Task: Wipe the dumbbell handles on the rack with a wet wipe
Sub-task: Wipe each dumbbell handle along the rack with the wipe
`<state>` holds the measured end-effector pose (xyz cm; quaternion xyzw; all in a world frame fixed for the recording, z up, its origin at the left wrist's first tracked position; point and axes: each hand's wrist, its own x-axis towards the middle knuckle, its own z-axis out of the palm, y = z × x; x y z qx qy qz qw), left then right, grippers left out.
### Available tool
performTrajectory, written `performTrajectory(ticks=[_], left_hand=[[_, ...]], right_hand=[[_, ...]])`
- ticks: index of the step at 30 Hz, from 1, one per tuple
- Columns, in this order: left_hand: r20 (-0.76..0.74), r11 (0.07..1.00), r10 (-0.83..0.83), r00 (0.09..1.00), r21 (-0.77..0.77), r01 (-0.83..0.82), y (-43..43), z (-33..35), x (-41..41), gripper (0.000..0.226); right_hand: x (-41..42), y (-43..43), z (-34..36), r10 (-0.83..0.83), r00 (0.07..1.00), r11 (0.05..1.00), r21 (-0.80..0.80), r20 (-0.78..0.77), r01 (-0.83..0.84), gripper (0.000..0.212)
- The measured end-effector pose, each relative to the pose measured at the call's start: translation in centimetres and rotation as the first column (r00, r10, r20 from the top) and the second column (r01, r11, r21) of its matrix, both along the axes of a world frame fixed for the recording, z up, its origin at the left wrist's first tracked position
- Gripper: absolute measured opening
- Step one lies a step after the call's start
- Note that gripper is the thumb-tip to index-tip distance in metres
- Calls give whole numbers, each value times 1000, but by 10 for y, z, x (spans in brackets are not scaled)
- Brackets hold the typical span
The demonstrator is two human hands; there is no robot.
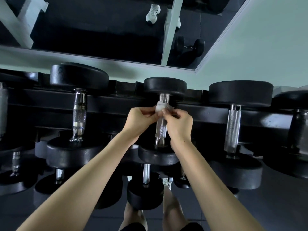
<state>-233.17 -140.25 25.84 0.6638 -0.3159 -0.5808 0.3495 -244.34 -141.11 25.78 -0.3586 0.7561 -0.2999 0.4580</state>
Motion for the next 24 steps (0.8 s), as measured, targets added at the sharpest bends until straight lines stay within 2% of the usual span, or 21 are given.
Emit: performTrajectory(ticks=[3,5,10,13,15,16,18,21,24], left_hand=[[70,987,-157,985,34,155,11,1,3,24],[145,965,-259,955,78,250,17,1,4,20],[327,846,-532,781,189,498,26,7,9,22],[410,790,-606,682,205,578,22,15,10,13],[482,801,-580,656,190,568,23,20,9,12],[504,825,-542,672,166,541,24,23,9,11],[457,895,-426,781,87,437,29,33,9,8],[324,936,-325,888,-21,351,31,54,3,7],[71,952,-300,951,-45,304,33,80,-14,13]], right_hand=[[-12,15,7,78,996,997,35,-52,-76,15],[-17,24,10,167,977,984,87,-134,-156,17],[-23,38,16,417,864,895,293,-284,-336,20],[-22,44,24,457,854,858,375,-248,-351,21],[-20,49,29,417,874,882,340,-247,-325,13],[-20,50,32,381,892,906,290,-244,-307,12],[-24,53,42,279,945,955,155,-171,-254,16],[-37,56,62,140,988,990,-8,66,-140,18],[-52,59,76,41,957,997,-69,288,-22,16]])
